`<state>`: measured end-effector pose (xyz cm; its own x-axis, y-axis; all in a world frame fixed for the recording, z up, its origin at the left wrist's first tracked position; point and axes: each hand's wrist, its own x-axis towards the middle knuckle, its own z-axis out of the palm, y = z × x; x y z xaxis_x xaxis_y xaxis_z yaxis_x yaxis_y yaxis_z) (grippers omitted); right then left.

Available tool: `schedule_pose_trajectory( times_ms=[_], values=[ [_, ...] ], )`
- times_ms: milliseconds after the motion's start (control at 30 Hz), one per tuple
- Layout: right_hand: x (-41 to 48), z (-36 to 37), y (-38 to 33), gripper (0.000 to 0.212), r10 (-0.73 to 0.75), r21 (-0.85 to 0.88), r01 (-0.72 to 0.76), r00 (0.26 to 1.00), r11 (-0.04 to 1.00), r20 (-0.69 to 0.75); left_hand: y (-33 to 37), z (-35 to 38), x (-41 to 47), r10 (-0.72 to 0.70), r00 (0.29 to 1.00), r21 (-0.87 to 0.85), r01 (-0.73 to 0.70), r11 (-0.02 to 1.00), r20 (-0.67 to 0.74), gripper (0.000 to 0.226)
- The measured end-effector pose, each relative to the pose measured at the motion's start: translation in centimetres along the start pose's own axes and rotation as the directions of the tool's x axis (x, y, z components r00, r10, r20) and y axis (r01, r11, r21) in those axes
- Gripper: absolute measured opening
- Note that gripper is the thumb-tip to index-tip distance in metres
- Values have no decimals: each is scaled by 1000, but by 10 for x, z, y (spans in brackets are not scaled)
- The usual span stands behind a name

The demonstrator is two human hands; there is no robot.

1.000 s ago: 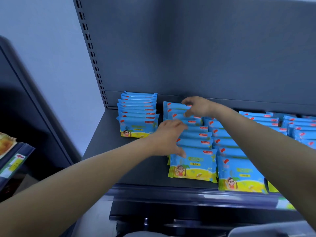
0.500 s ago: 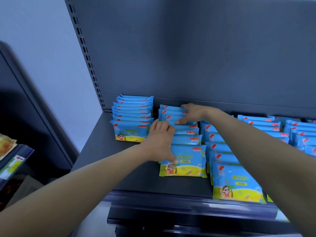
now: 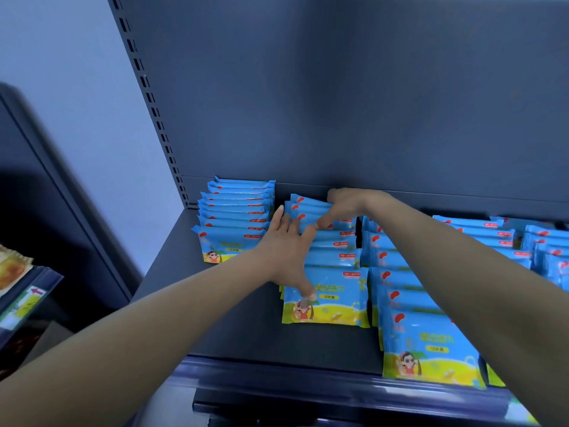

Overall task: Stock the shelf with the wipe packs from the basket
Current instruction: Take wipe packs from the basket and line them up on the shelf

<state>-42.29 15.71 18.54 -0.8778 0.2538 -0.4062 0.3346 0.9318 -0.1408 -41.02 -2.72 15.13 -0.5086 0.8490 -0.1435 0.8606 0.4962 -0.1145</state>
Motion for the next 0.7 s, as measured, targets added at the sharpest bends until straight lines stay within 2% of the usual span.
schedule_pose_trajectory(
  times_ms=[200,300,400,500,567,700],
  values=[
    [-6,-4,3,39,-95,170,102,994,980,-48,-1,-3,11,11,996,15,-10,1000,-86,109],
    [-7,-12,2,42,-132,176,156,981,972,-140,-3,-4,19,-3,982,54,13,998,-190,97],
    [-8,-14,4,58,-150,187,194,962,963,-226,-8,-5,27,-48,970,73,67,995,-239,88],
    [-13,-13,10,56,-122,272,213,941,938,-317,-15,-5,33,-81,961,72,103,992,-263,83],
    [-17,-11,15,56,-89,316,203,936,927,-342,-16,-4,35,-92,965,66,111,992,-247,88],
    [-23,-5,17,65,-104,298,187,956,936,-273,-14,-2,35,-66,985,142,89,986,-158,112]
  ],
)
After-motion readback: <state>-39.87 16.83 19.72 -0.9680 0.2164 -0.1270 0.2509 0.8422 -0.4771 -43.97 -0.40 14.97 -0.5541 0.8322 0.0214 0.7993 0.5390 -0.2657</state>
